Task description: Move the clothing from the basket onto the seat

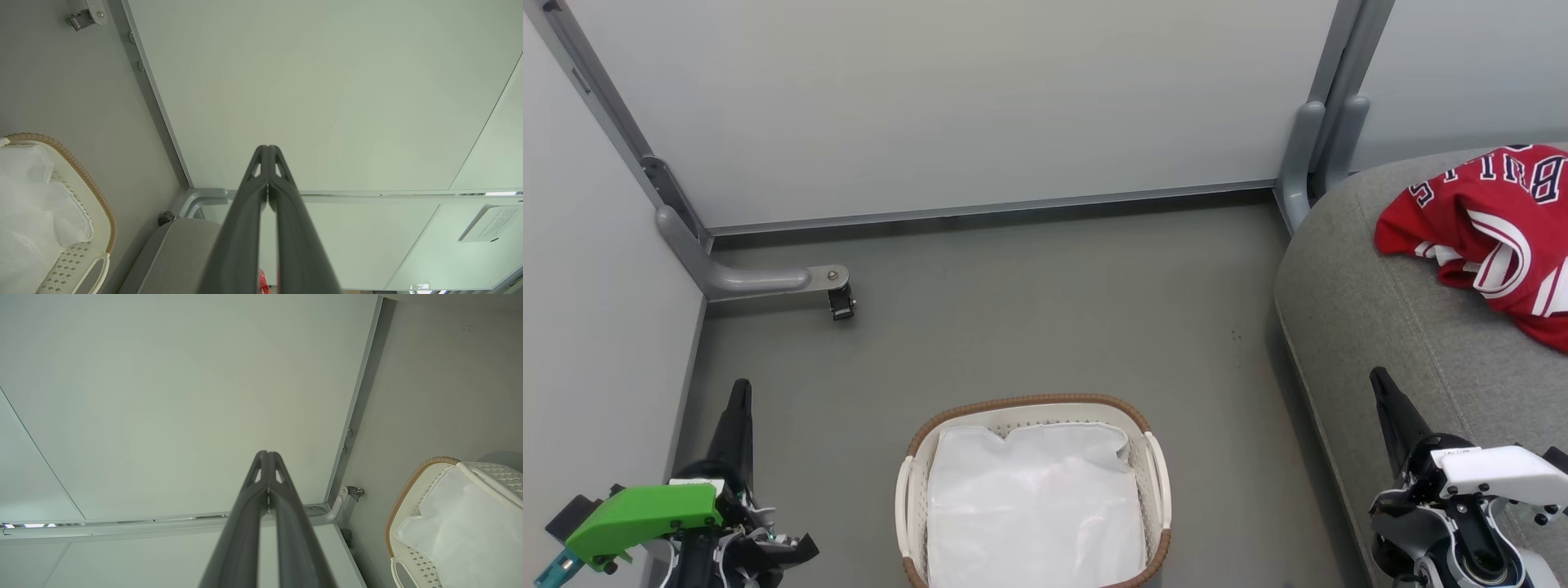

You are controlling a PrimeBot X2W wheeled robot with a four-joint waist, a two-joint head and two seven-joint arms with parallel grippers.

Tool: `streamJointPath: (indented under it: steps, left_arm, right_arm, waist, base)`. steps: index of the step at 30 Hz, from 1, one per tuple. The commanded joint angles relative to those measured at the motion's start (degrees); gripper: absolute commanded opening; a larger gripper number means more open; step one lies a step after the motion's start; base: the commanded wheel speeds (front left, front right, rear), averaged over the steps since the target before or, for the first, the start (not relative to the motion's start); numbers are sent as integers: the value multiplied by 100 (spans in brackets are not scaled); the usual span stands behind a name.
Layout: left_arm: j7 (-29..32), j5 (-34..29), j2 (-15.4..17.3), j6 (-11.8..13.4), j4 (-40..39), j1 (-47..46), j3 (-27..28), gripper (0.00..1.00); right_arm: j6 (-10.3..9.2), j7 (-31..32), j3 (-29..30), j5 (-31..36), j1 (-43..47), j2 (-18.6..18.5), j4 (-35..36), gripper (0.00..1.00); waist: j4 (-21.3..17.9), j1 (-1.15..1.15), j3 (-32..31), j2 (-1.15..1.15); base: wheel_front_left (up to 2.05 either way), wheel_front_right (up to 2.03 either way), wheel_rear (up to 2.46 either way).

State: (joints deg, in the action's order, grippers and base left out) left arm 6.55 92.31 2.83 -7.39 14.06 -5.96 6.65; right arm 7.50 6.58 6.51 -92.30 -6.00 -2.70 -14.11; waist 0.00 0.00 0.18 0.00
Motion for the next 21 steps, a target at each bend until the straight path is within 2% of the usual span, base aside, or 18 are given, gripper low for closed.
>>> streamJointPath:
  steps: [1, 21]
  left_arm:
    - [16, 18, 3, -31, -8, -55, 2, 0]
    - [16, 19, 3, -31, -9, -55, 2, 0]
  right_arm:
    - [-2, 11, 10, -23, -42, -34, 24, 0]
    - [-2, 11, 10, -23, -42, -35, 24, 0]
  waist:
    - [0, 0, 0, 0]
    - [0, 0, 0, 0]
  base:
    - [0, 0, 0]
    - [0, 0, 0]
